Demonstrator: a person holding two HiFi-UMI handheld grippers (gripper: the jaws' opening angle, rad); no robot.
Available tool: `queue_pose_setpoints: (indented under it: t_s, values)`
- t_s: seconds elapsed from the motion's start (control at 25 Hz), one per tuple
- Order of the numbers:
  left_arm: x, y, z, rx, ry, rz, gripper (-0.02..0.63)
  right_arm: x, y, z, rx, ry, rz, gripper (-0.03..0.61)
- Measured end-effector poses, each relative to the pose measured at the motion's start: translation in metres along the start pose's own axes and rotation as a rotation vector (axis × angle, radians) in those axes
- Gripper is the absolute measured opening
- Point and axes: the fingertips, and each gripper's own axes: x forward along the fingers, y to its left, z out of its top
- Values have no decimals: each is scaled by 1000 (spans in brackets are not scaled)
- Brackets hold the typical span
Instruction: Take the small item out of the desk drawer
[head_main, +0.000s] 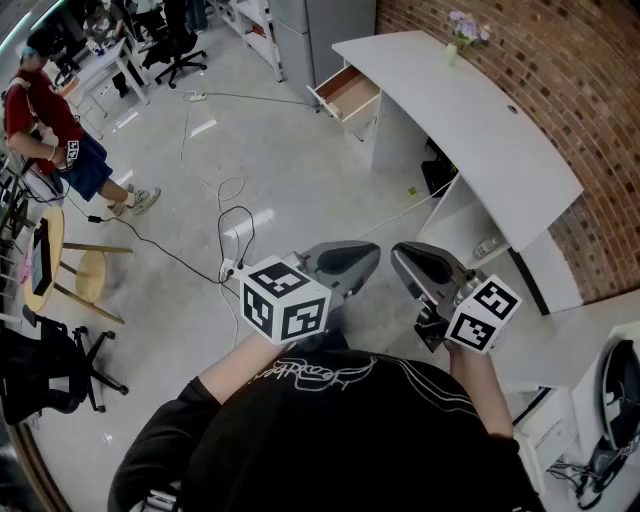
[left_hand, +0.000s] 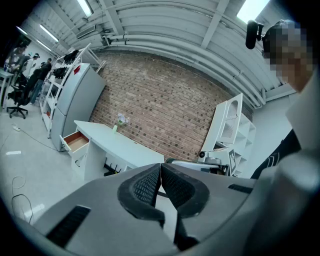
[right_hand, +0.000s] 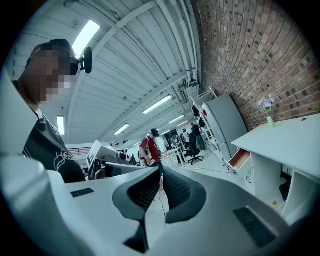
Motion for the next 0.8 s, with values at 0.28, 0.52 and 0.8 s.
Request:
queue_pose_setpoints:
  t_s: [0.28, 0.52, 0.8]
  values:
    - [23, 20, 7, 13, 21, 0, 21, 4, -31, 2, -5, -1, -32, 54]
    - [53, 78, 24, -7, 64, -14, 21, 43, -84, 6, 52, 12, -55, 54]
    - [101, 192, 69, -69, 120, -23, 21, 121, -183, 38, 127, 18, -104, 55]
